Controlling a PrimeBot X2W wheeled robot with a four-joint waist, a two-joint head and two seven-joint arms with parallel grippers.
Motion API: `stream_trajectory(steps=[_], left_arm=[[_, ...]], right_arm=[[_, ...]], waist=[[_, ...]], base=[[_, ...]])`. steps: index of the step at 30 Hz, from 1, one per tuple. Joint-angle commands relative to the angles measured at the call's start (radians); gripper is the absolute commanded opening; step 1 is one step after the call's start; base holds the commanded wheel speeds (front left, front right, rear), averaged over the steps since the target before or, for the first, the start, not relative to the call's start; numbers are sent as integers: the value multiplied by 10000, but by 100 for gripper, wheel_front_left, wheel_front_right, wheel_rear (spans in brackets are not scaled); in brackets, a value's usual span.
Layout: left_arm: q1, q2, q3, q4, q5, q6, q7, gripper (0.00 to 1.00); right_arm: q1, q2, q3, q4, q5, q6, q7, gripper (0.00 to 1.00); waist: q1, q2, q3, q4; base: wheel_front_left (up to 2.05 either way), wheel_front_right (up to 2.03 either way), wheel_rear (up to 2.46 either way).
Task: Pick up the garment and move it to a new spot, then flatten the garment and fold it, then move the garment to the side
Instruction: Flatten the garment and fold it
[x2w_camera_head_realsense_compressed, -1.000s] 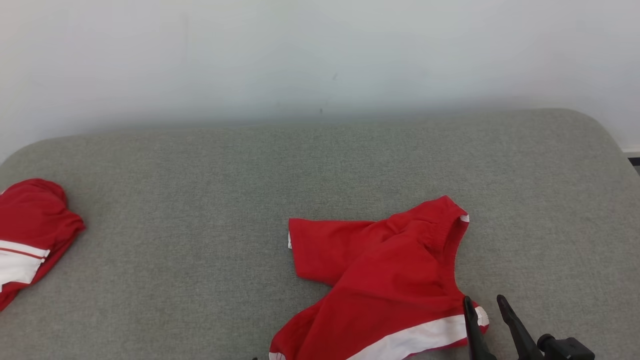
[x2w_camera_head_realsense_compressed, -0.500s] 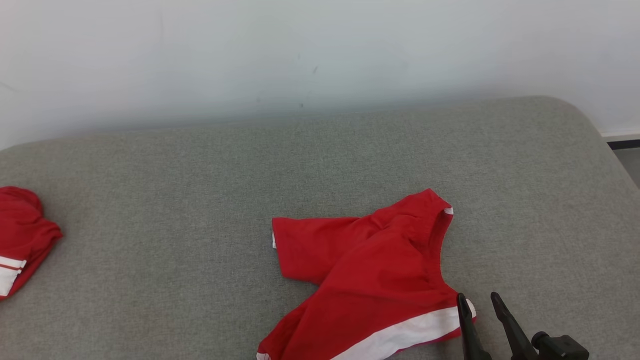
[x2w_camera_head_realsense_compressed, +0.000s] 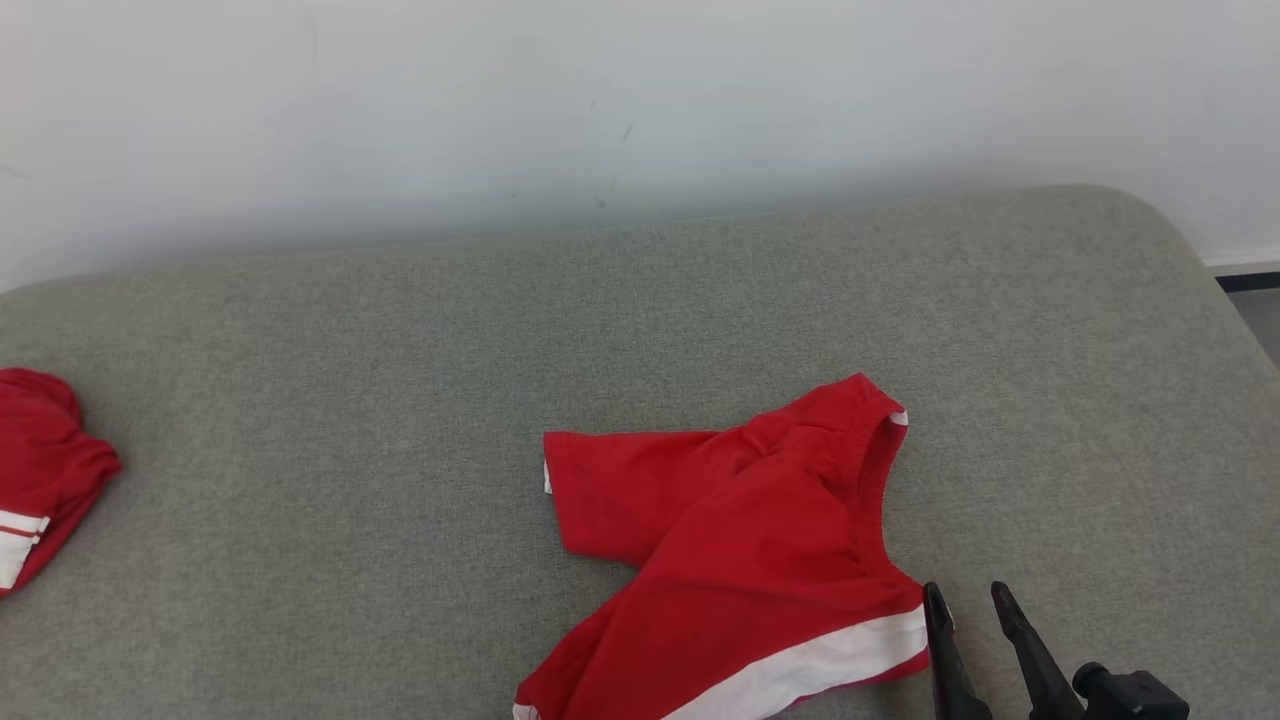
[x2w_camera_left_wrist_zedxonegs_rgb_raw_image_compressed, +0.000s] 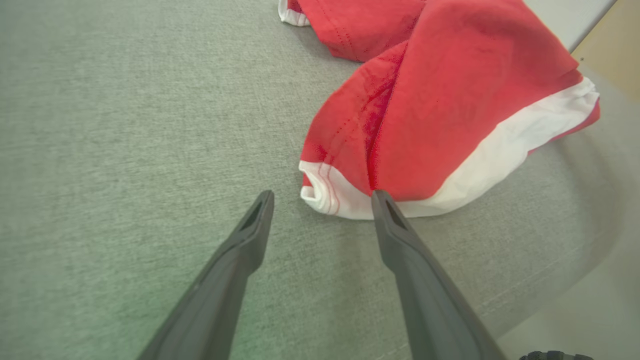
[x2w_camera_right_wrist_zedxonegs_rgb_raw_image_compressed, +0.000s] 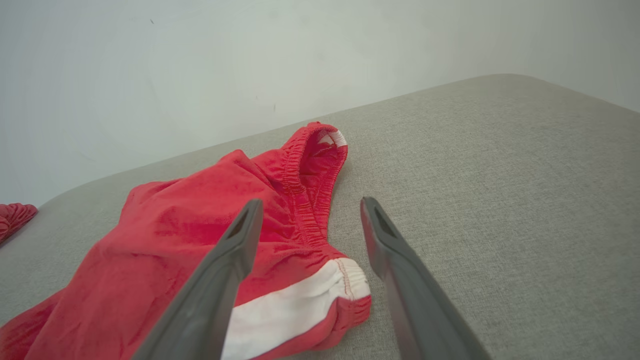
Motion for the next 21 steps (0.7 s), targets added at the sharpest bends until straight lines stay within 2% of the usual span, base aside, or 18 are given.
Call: stream_trajectory(steps=[1,8,19,20,21], left_arm=[[199,122,211,-244,54,20,-34,100],[211,209,641,-562,242,19,-34,100],[-494,50,139,6,358,19,-34,100],[-512,52,126,75,340,21,-34,96],[-512,52,126,75,340,21,-34,96]], right_arm=[[126,56,-56,-49,-10,-22,-2,100],[1,114,-36,-17,-36,-22,-1,100],[-181,73,30,63,-46,-22,-2,100],[-176,72,14,51,-48,-22,-1,100],[-176,72,14,51,-48,-22,-1,100]], waist=[[0,0,26,79],[0,0,100,258],[0,0,182,-71],[0,0,190,-102],[0,0,190,-102]], base=[[0,0,0],[0,0,0],[0,0,0],[0,0,0],[0,0,0]])
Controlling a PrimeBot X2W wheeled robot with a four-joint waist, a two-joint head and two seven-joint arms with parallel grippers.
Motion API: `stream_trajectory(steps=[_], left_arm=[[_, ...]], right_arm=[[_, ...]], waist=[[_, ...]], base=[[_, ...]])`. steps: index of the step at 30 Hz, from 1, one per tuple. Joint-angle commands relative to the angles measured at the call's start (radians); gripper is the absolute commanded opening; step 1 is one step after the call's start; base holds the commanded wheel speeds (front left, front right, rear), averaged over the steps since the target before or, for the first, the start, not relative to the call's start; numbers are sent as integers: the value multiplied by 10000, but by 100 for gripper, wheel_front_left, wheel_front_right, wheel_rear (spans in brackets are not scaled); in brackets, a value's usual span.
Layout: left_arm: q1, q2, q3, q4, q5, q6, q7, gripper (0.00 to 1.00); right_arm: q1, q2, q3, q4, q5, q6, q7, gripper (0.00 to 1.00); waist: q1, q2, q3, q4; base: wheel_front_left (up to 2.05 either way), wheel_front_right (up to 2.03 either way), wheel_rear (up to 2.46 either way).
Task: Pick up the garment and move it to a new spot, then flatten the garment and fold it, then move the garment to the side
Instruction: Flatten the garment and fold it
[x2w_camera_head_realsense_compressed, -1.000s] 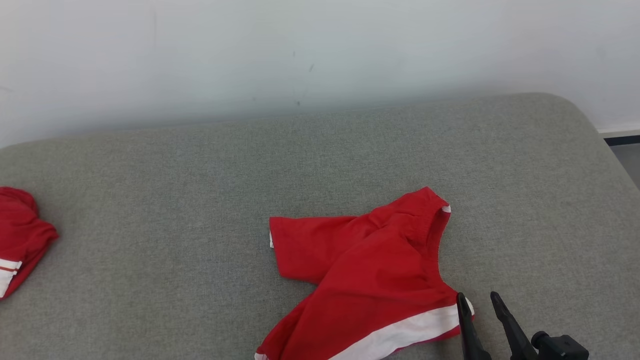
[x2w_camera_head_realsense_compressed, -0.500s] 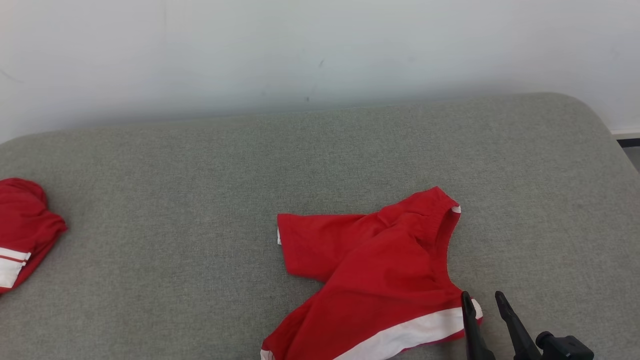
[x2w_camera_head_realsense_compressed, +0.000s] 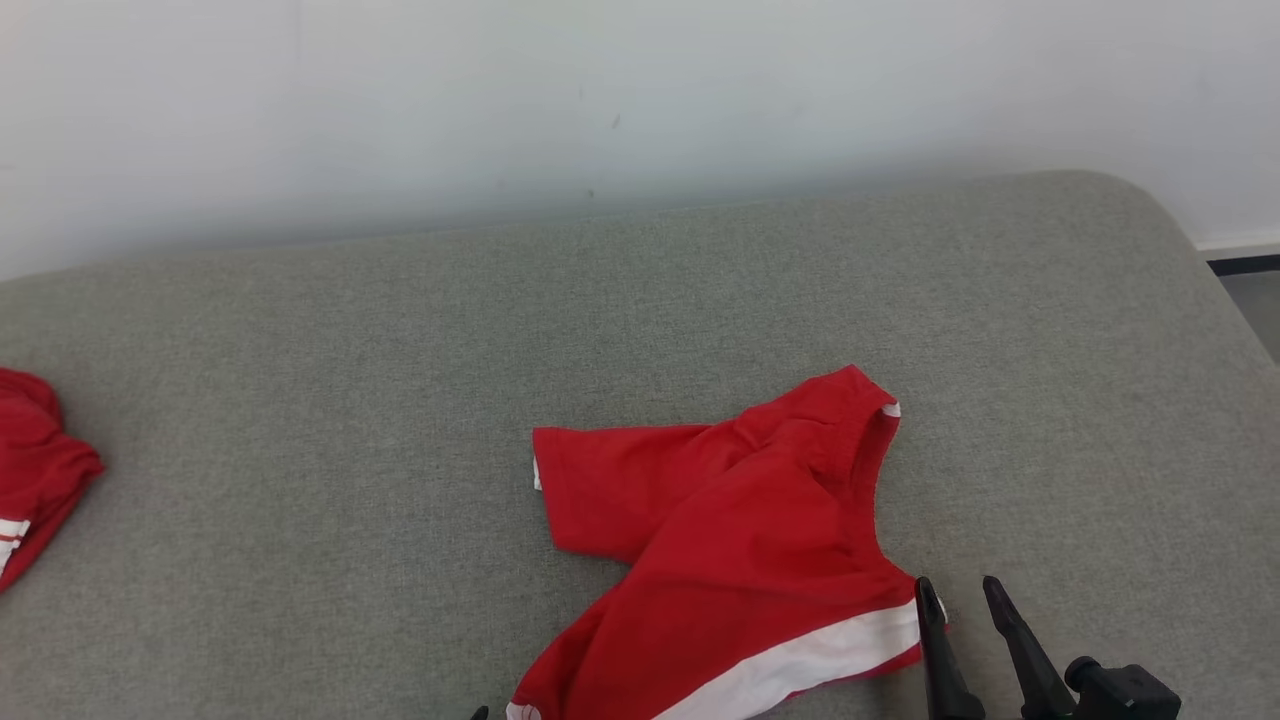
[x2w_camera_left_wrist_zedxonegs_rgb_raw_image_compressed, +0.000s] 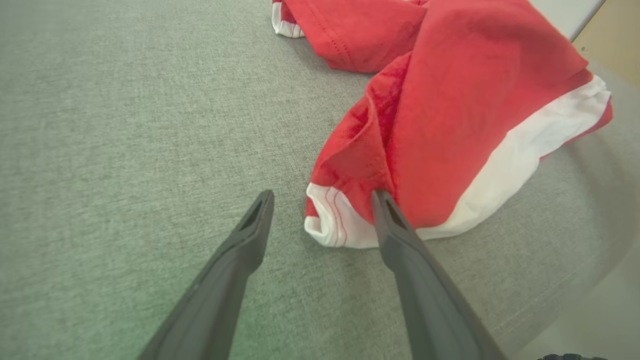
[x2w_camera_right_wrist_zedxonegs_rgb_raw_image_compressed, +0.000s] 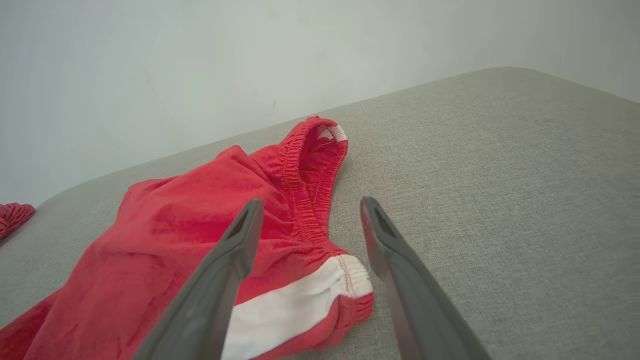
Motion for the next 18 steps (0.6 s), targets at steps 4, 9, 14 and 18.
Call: stream_trajectory(steps=[4,9,14,18], left_arm=[[-181,32,-80,287,-60,23,-34,30],[-341,5,-67,430,-180,22,-34,0],[-296,132,463,83,-207,22,-34,0],[-55,231,1247,-599,-47,22,-34,0]], right_arm=[[-85,9,-59,-5,-58,-22,-1,100],[-16,48,-158,-15,-82,-22,-1,100],[12,86,-170,-50,-90,-22,-2,100],[77,115,-169,-117,-115,-22,-1,100]], waist=[[-1,-1,44,-112],[-1,-1,11,0],[-1,-1,-19,284],[-1,-1,-23,532]], base=[[0,0,0],[0,0,0],[0,0,0],[0,0,0]])
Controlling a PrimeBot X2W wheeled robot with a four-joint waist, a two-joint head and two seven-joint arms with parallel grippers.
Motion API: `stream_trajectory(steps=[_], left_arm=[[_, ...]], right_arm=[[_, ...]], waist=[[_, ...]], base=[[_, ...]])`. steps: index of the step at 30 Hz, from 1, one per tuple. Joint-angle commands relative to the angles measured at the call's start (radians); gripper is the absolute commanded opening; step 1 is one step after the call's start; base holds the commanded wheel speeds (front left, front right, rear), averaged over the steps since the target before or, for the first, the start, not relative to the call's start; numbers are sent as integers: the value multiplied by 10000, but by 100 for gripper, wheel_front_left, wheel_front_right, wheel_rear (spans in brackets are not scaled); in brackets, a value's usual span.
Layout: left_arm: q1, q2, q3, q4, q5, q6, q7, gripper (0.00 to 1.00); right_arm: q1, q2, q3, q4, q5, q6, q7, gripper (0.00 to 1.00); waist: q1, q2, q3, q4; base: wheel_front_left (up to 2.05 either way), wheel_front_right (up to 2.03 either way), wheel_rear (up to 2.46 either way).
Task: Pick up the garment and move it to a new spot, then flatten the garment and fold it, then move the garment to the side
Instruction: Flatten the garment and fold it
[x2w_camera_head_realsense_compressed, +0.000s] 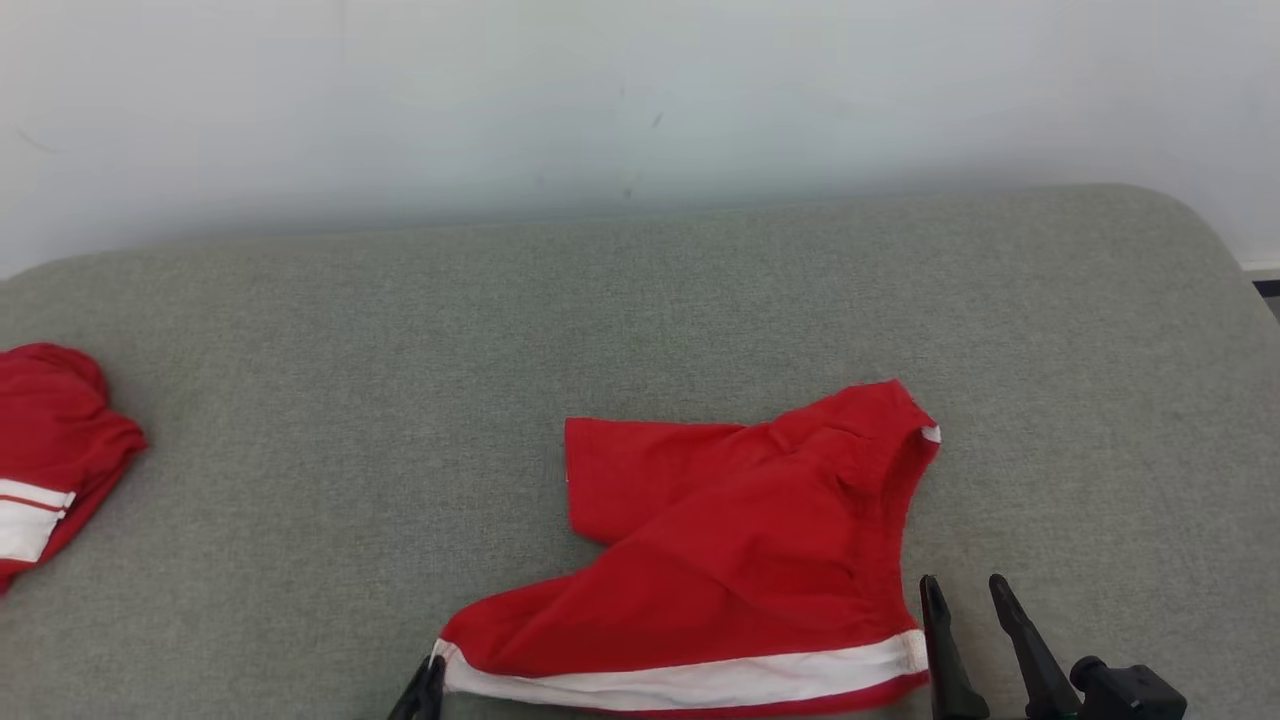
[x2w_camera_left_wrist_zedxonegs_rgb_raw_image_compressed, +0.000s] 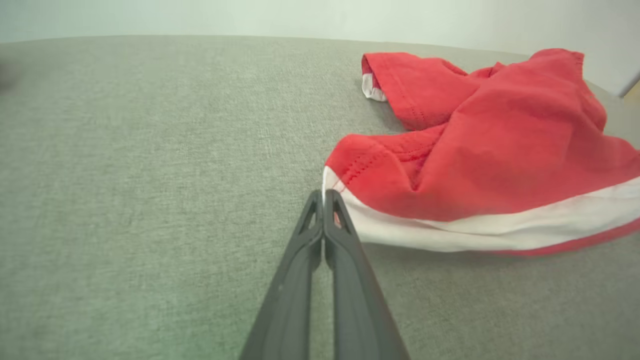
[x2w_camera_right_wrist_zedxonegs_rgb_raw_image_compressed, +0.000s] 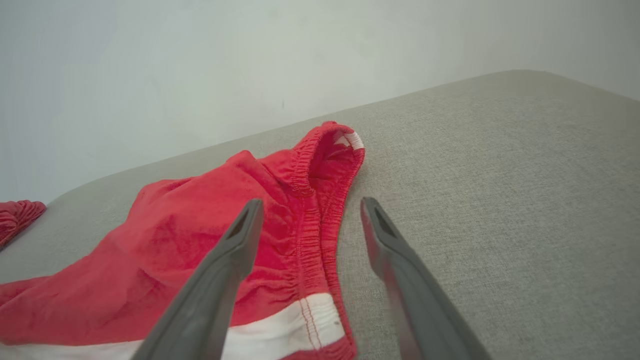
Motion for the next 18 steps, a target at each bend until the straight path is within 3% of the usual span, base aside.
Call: stream_trajectory(steps=[1,11,12,13,18], left_arm=[[192,65,160,-164,93,22,-34,0],[1018,-116,-46,-92,-215,22,-34,0],[1048,-145,-71,-73,-274,22,-34,39],[1086,-189,-108,-76,-321,22,-34,100],[1246,-261,58,-371,-464,22,-34,100]], right_arm=[[59,44,21,-30,-47,-22,-4,100],[161,5,101,95,29,-22,-2,100],[203,-18,105,107,51,-22,-2,100],[238,-43,111,126,68,-22,-2,100],[417,-200,224,210,80,-22,-2,100]], waist=[[-1,-1,-3,154],[-1,-1,-160,315],[-1,-1,-191,327],[-1,-1,-240,341],[-1,-1,-401,371]], base=[[0,0,0],[0,0,0],[0,0,0],[0,0,0],[0,0,0]])
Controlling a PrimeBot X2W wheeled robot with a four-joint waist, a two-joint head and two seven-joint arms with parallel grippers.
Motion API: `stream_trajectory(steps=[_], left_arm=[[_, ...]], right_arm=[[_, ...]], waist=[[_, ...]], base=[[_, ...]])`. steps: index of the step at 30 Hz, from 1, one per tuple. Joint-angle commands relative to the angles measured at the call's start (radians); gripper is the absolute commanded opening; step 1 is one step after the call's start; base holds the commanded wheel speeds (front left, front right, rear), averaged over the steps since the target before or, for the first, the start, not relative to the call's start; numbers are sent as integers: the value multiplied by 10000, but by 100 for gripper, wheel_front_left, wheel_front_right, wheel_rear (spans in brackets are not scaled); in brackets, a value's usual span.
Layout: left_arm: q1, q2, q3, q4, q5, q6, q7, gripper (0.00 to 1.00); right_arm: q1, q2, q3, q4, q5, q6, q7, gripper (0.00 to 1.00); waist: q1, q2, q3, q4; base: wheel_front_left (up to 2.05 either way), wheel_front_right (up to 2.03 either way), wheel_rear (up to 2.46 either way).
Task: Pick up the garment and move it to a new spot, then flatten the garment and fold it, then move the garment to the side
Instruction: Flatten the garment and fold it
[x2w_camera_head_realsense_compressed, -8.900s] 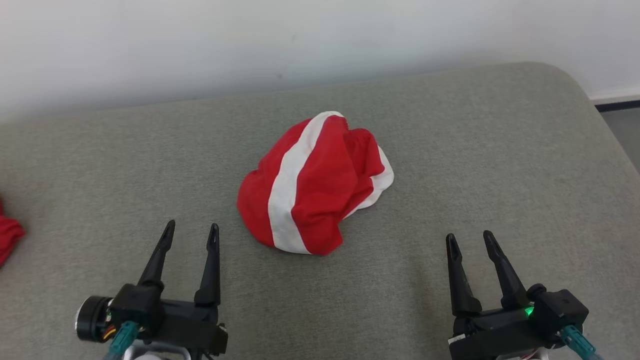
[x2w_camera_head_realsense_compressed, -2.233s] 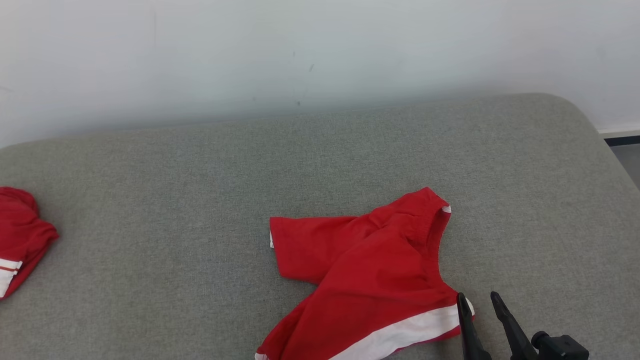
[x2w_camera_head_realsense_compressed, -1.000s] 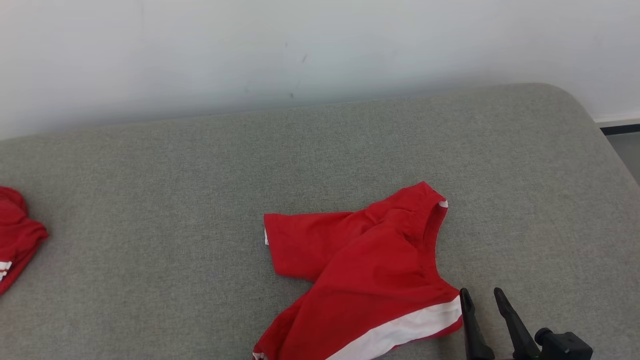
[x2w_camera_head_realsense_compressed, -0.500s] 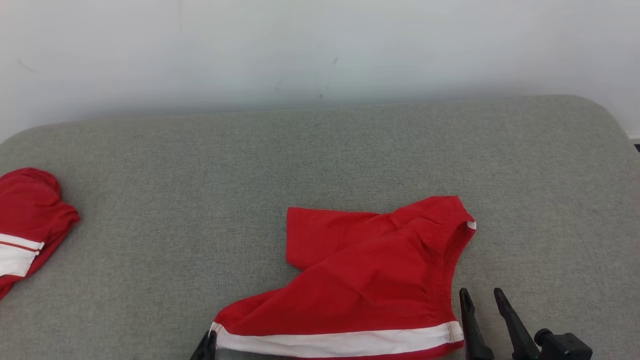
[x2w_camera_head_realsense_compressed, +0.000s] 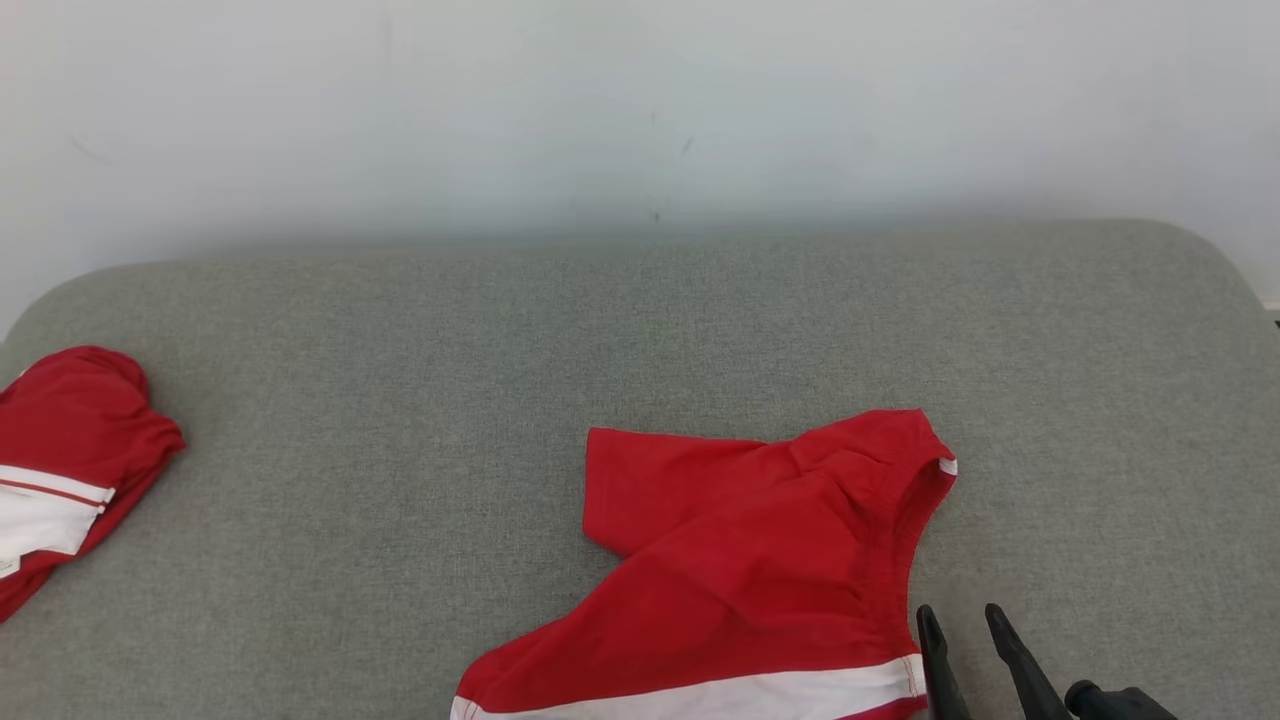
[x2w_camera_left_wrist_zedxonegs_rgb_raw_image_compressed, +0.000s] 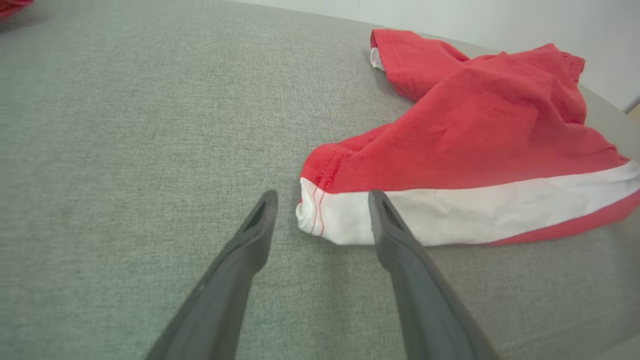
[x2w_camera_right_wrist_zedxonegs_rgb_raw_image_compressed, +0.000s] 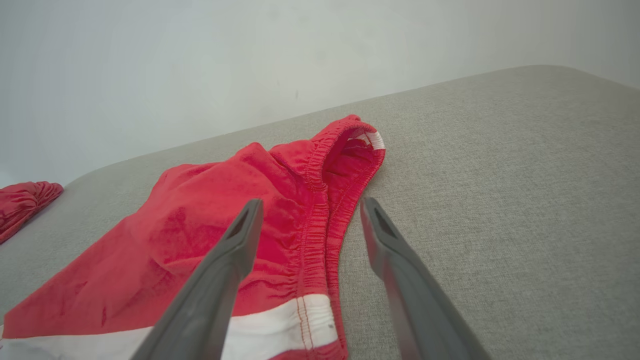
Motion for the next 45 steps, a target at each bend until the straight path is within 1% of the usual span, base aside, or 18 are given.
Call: stream_trajectory(steps=[1,9,14,26,35,36,37,38,39,40,41,45], left_arm=[[174,6,127,-113,-61,22,-34,100],[331,176,236,-175,-110,22,-34,100],[-91,376,90,-24,-201,22,-34,100],[-1075,955,-1240,937,-957,22,-34,100],[-1485,1118,-1699,1303,-1342,22,-34,100],[-1527,1096,-1759,1385,-1404,22,-34,92],[-1561,1054,-1798,1473,-1484,22,-34,46],[-1600,993,-1806,1555,-1613,22,-34,27],[-1650,965,-1846,1630,-1676,22,-34,5],[-1703,939,-1888,1705,-1768,22,-34,0],[-1723,907,-1947,1788,-1891,22,-34,0],[-1856,951,-2132,1729,-1976,22,-34,0]], right_arm=[[172,-87,61,30,41,-22,-1,100],[546,-437,464,253,89,-23,-2,100],[547,-650,690,483,75,-23,0,100],[-265,-1063,1529,1421,308,-23,0,100],[-785,-1250,2015,2092,667,-23,-2,100],[-824,-1247,2071,2205,749,-23,-2,100],[-864,-1242,2135,2337,828,-23,0,100],[-909,-1243,2211,2459,911,-23,0,100],[-987,-1241,2278,2563,981,-23,-2,85],[-1065,-1230,2367,2668,1032,-23,0,46],[-1104,-1210,2492,2787,1081,-23,-2,0],[-1243,-1296,2560,2630,1190,-23,-2,0]], waist=[[2,0,-58,9],[2,0,-135,10],[2,0,-79,-13],[2,0,150,-133],[2,0,224,-49],[2,0,215,-36],[2,0,211,-23],[2,0,208,-7],[2,0,205,4],[2,0,201,14],[2,0,193,22],[2,0,167,34]], base=[[0,0,0],[0,0,0],[0,0,0],[0,0,0],[0,0,0],[0,0,0],[0,0,0],[0,0,0],[0,0,0],[0,0,0],[0,0,0],[0,0,0]])
